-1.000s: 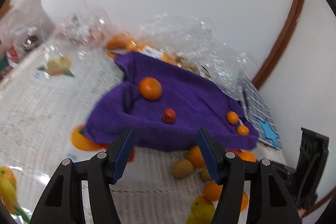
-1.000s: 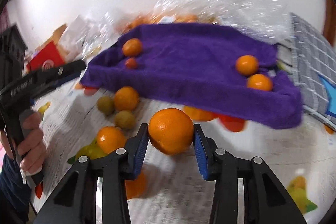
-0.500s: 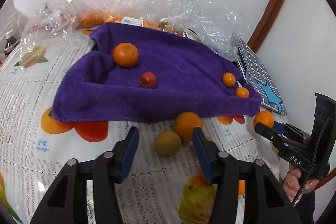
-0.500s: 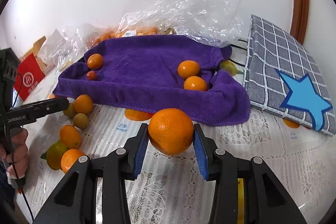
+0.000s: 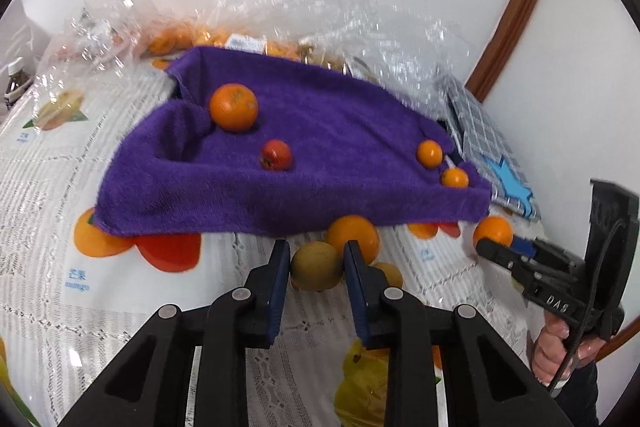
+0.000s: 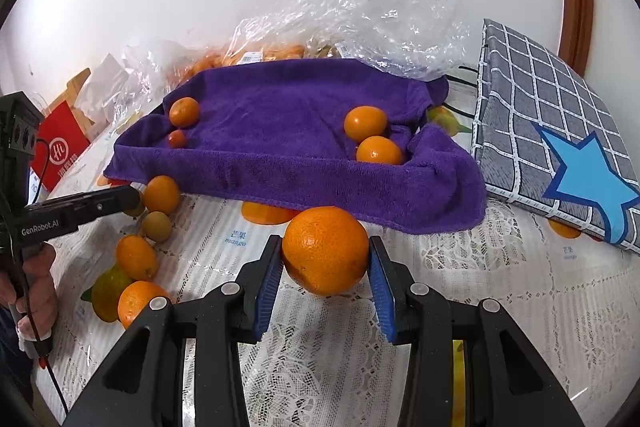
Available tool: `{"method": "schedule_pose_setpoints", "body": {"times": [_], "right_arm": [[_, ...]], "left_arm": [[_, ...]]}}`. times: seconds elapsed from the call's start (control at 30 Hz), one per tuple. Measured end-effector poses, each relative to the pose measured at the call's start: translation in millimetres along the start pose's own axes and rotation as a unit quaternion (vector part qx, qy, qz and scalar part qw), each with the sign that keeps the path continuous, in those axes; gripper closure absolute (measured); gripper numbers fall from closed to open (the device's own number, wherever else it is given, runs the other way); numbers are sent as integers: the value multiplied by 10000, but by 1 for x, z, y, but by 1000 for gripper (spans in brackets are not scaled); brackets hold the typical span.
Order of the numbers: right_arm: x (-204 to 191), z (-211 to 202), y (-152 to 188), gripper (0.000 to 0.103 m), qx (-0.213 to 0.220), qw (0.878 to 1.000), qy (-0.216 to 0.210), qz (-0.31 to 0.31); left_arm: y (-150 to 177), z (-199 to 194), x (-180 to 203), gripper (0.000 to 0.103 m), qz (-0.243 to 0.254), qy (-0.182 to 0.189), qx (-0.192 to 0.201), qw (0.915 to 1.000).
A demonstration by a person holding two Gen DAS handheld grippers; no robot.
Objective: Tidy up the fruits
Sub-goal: 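Grasp a large orange with the right tool while the left grasps a yellow-green fruit, then lift both held fruits and carry them over the purple towel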
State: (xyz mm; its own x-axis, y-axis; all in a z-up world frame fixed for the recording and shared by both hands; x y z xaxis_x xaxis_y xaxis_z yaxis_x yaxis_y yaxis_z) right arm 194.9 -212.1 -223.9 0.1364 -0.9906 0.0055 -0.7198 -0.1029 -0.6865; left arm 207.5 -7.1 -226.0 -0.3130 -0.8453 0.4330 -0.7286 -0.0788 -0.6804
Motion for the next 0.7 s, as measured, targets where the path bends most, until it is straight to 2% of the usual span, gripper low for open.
{"method": "schedule_pose_setpoints", "body": {"times": [0.17,0.27,0.5,0.7], "right_arm": [[1,-2,0,61,56,10000,7,34],[0,-3,-1,61,81,10000,-19,27],[8,-12,-4,61,265,9988,-174,366],[4,-17,-6,61,356,9985,-224,340]], "left_arm": [[-14,-18,0,76,-82,102,500,9987],[-19,-25,-6,76,-159,37,701,9974],[-23,-30,-14,76,-306,-79,845,9959],[-23,-35,-8,76,-149,-99,935,9955]]}}
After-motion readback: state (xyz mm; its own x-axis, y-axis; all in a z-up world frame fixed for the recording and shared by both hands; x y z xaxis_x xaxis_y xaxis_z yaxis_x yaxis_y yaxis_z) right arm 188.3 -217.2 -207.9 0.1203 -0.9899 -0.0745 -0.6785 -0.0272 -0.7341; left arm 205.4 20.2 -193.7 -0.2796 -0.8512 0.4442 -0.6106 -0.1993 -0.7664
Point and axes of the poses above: each gripper's, at about its wrist camera, not at the fingertips, and z roughly the way its jaws point, x to its right, y to its underside, the point moved 9 cm from there along z, roughly the way its jaws point, and after that the axes turned 9 degrees about y, right-handed, at the moved point
